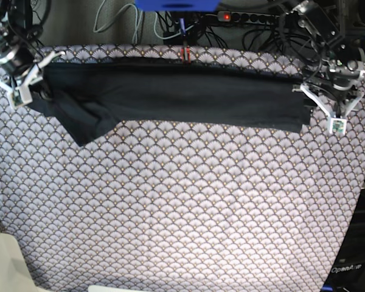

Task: Fold the T-shirt properly
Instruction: 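Pull the sleeve with the right gripper back toward the strip's end, then hold both ends of the folded strip and push them inward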

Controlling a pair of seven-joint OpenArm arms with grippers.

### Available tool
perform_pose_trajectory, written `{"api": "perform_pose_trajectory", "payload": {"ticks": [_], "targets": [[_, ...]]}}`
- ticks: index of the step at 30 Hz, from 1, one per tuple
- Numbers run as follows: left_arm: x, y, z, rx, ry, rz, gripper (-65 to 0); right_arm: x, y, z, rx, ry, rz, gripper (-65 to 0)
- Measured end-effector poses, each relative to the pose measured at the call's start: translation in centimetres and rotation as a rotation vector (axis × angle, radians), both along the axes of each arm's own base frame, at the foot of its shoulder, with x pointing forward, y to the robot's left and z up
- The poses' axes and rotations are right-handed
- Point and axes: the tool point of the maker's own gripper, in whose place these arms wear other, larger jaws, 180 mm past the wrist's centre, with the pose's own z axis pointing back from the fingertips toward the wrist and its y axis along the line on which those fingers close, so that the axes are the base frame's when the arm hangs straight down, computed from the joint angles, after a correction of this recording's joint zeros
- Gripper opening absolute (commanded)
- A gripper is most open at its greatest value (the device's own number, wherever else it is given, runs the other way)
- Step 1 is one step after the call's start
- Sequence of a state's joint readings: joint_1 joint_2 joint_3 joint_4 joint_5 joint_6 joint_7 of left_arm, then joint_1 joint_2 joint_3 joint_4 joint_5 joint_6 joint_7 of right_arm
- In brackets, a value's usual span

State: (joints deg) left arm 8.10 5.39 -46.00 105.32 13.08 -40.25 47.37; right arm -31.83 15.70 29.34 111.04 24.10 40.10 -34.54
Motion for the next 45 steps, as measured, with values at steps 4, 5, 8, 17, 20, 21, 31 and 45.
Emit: {"api": "perform_pose_trajectory", "payload": {"ticks": [4, 5, 8, 17, 20, 21, 31, 45], "targets": [[0.0, 0.0, 0.0, -0.001, -0.001, -0.001, -28.8, -1.1, -0.5, 0.3, 0.013, -0.024, -0.017, -65.0], [0.0, 0.0, 0.0, -0.001, -0.002, 0.000, -28.8, -1.5, -0.7, 0.4, 0.013, -0.025, -0.023, -65.0], [0.0, 0.0, 0.0, 0.000, 0.000, 0.000, -28.8, -3.2, -1.5, -0.2, 0.023, -0.011, -0.051, -65.0], [-0.3, 0.0, -0.2, 0.000, 0.007, -0.001, -28.8, -5.9, -3.1, -3.5, 0.085, 0.055, -0.134, -65.0], [-0.3, 0.4, 0.0, 0.010, 0.008, -0.003, -28.8, -5.4, -3.2, -3.7, 0.083, 0.053, -0.138, -65.0], [-0.3, 0.5, 0.0, 0.015, 0.009, -0.003, -28.8, -4.9, -3.2, -3.5, 0.084, 0.038, -0.138, -65.0], [-0.6, 0.5, -0.2, 0.016, 0.020, -0.003, -28.4, -2.4, -4.0, -3.5, 0.065, 0.032, -0.134, -55.0], [-2.6, 3.1, -0.1, 0.037, 0.032, 0.086, -28.4, -2.2, -8.5, -3.9, -0.005, 0.077, -0.181, -44.1]]}}
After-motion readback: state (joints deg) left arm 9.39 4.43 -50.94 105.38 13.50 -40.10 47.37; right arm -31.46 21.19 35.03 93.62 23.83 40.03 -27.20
